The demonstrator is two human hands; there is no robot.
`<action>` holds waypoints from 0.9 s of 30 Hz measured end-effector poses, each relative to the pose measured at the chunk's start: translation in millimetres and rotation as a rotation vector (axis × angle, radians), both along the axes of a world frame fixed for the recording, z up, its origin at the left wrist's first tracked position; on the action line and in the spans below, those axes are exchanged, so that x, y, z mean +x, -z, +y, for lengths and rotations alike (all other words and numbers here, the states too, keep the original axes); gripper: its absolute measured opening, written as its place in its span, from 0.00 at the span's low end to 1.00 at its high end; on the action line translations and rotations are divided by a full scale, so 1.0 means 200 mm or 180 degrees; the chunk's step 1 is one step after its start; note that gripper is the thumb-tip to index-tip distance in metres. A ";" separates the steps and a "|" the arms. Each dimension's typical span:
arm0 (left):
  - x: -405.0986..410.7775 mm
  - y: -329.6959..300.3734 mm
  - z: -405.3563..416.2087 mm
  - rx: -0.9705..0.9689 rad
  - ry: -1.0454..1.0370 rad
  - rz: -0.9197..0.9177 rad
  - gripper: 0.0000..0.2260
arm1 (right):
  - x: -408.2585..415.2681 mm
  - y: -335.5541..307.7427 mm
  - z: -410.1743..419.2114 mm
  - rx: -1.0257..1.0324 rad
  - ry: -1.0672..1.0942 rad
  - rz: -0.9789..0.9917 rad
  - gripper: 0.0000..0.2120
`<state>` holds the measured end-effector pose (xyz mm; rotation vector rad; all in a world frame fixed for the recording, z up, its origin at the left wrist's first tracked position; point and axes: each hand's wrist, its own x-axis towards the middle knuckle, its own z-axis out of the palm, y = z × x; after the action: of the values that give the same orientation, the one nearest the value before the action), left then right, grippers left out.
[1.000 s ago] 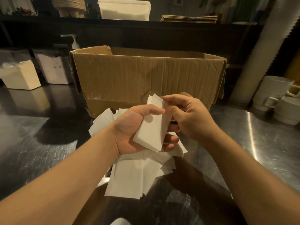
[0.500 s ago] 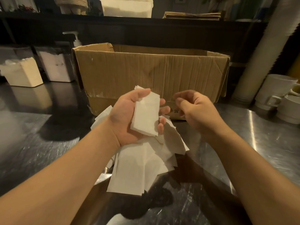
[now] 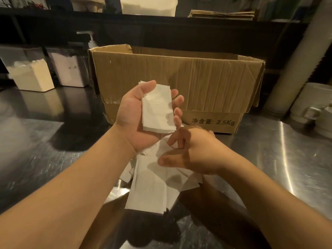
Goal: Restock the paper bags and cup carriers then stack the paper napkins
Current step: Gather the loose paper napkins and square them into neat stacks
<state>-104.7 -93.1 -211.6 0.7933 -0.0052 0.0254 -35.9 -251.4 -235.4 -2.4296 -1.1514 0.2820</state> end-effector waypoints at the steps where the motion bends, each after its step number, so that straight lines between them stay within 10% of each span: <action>1: 0.00 0.00 0.00 0.0003 0.0011 -0.0002 0.22 | -0.01 0.00 0.00 -0.0044 -0.0009 -0.0083 0.24; 11: 0.01 0.00 0.00 0.0056 0.0024 -0.0011 0.22 | -0.11 -0.01 0.03 0.0030 -0.0069 -0.0057 0.49; 17: 0.01 0.01 0.00 0.0015 -0.0023 0.0017 0.21 | -0.07 0.04 0.05 0.0181 0.0177 0.0584 0.16; 27: 0.00 0.01 0.00 -0.0156 -0.0002 -0.0046 0.21 | 0.17 -0.02 -0.03 0.0647 0.0911 0.0672 0.16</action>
<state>-104.5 -93.1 -212.8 0.7442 -0.0178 0.0317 -1.6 -258.2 -230.7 -2.2830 -0.6958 0.3064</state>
